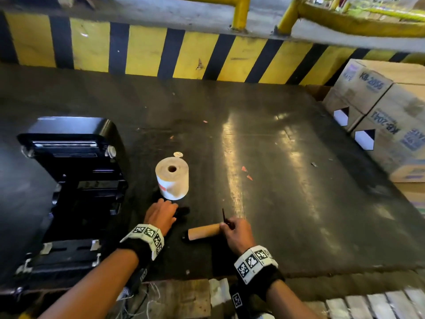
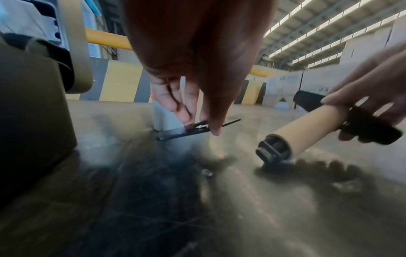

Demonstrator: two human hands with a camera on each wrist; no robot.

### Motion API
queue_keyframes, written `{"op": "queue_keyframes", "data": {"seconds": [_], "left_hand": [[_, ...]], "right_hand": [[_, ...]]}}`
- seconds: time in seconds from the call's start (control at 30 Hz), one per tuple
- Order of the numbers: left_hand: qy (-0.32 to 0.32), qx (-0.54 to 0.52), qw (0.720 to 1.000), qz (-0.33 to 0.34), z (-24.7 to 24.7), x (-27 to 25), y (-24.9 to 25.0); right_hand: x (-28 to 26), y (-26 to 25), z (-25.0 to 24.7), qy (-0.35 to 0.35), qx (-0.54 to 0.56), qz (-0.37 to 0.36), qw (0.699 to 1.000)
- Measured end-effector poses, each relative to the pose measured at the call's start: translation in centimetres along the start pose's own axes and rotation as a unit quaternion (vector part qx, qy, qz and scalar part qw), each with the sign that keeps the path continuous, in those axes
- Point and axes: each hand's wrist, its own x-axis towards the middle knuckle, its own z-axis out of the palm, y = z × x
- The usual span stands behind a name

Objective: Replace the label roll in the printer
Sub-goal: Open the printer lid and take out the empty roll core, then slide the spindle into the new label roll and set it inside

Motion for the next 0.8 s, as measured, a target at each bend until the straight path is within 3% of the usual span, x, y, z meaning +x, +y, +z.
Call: {"op": "queue_keyframes", "data": {"seconds": [0.17,0.23,0.3,0.37,0.43,0.5,0.67,0.73,0.8], "left_hand": [[-0.022,-0.068,0.997,-0.011,1.4,1.4,-0.2],[0.007,-0.114,0.993,-0.022,1.8,1.2,-0.3],[0.043,-0.225,0.973,-0.028,1.6,0.4,0.1],[-0.004,-0.344,0.939,-0.004,1.1,-0.9,0.7],[-0.073,-0.328,0.941,0.049,0.6,-2.1,0.9],[-0.076,-0.284,0.954,0.059,-0.2,-2.7,0.5],[-0.043,-0.118,0.99,-0.067,-4.1,-3.3,-2.9],[-0.023,-0.116,0.989,-0.087,-4.7,-3.0,-3.5],[-0.032,-0.147,0.985,-0.088,-4.4,-2.7,-3.0]], "right_hand": [[0.8,0.1,0.7,-0.029,-0.001,-0.008,1.0],[1.1,0.4,0.9,-0.043,0.005,-0.001,0.999],[1.6,0.5,0.9,-0.05,0.021,0.002,0.999],[2.1,0.2,0.9,-0.066,0.04,-0.011,0.997],[2.3,-0.4,0.9,-0.089,0.049,-0.033,0.994],[2.8,-0.5,0.4,-0.095,0.043,-0.046,0.994],[5.2,0.7,-3.5,-0.016,0.024,-0.018,0.999],[5.5,0.9,-3.7,-0.035,0.007,0.001,0.999],[5.1,0.1,-2.3,-0.106,-0.02,0.006,0.994]]}}
